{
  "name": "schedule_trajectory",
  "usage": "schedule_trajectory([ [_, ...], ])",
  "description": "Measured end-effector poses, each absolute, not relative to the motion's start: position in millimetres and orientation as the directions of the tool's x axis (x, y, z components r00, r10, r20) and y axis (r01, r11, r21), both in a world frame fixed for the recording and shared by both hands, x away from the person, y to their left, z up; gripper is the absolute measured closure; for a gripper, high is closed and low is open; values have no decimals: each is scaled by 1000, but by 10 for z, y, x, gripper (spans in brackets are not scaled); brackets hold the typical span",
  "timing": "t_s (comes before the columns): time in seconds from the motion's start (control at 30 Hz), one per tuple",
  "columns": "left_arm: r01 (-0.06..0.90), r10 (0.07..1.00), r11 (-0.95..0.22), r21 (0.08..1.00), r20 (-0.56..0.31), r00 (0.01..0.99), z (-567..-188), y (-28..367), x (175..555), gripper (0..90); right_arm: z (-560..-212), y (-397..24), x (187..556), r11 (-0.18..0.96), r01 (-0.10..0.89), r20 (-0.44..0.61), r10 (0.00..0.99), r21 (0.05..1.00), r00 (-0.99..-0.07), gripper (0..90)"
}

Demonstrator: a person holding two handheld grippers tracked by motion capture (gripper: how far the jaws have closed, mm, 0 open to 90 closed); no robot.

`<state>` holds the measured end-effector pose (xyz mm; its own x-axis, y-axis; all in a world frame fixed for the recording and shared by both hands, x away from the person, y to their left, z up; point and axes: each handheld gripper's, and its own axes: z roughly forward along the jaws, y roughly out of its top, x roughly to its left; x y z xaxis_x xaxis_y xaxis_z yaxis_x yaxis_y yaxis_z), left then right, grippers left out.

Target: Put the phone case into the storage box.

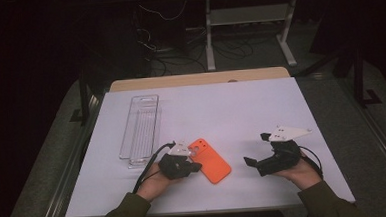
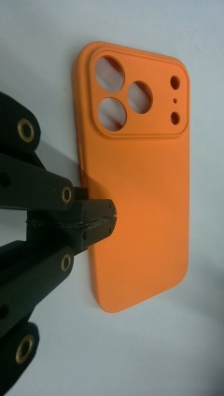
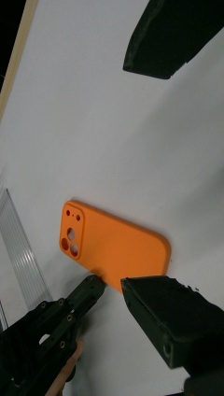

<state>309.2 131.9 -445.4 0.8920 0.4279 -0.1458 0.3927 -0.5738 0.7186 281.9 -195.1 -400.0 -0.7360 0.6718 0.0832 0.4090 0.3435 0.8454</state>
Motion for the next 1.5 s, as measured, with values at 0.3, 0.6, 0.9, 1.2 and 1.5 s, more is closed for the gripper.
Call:
schedule_trajectory([
  [0.3, 387, 417, -556, 736, -155, 896, -4478, 1066, 3170, 899, -4001, -1953, 2830, 343, 403, 81, 669, 848, -739, 0],
  [0.6, 374, 403, -556, 742, -152, 902, -4491, 885, 3260, 899, -4001, -1955, 2829, 340, 410, 89, 669, 846, -738, 0],
  [0.9, 383, 402, -535, 753, -171, 899, -4512, 743, 3330, 899, -4000, -1961, 2827, 337, 410, 90, 670, 848, -737, 0],
  [1.2, 356, 378, -533, 768, -160, 912, -4347, 902, 3312, 894, -4000, -1961, 2826, 337, 410, 90, 670, 848, -737, 0],
  [1.5, 375, 373, -490, 787, -200, 906, -4141, 1200, 3222, 729, -4002, -1953, 2822, 340, 411, 88, 670, 846, -737, 0],
])
